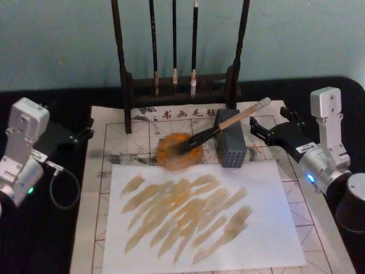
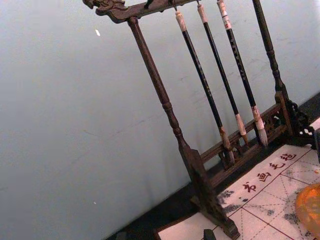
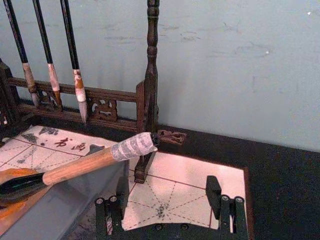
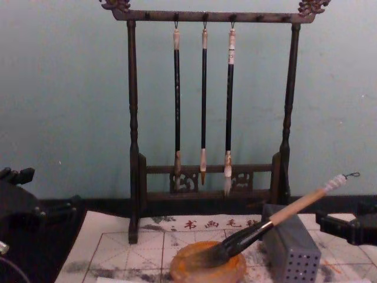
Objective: Pick up the brush from the inkstone, write on the paper, then place the brush back to its original position.
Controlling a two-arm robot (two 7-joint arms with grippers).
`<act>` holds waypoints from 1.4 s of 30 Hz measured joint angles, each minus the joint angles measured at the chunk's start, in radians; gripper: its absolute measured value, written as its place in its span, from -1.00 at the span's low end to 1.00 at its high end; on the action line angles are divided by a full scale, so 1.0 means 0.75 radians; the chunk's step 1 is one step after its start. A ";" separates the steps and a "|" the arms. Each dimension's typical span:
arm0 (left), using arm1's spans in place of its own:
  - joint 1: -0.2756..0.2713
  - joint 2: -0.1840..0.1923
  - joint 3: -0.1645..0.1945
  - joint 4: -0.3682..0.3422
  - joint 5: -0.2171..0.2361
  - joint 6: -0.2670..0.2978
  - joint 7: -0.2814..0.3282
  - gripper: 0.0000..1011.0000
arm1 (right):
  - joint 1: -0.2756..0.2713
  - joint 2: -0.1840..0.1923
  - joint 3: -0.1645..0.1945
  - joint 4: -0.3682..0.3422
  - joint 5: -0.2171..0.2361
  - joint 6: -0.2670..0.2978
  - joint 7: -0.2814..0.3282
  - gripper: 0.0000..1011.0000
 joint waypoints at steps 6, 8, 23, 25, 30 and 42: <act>0.000 0.000 0.000 0.000 0.000 0.000 0.000 0.98 | 0.000 0.000 0.000 0.000 0.000 0.000 0.000 0.98; 0.000 0.000 0.000 0.000 0.000 0.000 0.000 0.98 | 0.000 0.000 0.000 0.000 0.000 0.000 0.000 0.98; 0.000 0.000 0.000 0.000 0.000 0.000 0.000 0.98 | 0.000 0.000 0.000 0.000 0.000 0.000 0.000 0.98; 0.000 0.000 0.000 0.000 0.000 0.000 0.000 0.98 | 0.000 0.000 0.000 0.000 0.000 0.000 0.000 0.98; 0.000 0.000 0.000 0.000 0.000 0.000 0.000 0.98 | 0.000 0.000 0.000 0.000 0.000 0.000 0.000 0.98; 0.000 0.000 0.000 0.000 0.000 0.000 0.000 0.98 | 0.000 0.000 0.000 0.000 0.000 0.000 0.000 0.98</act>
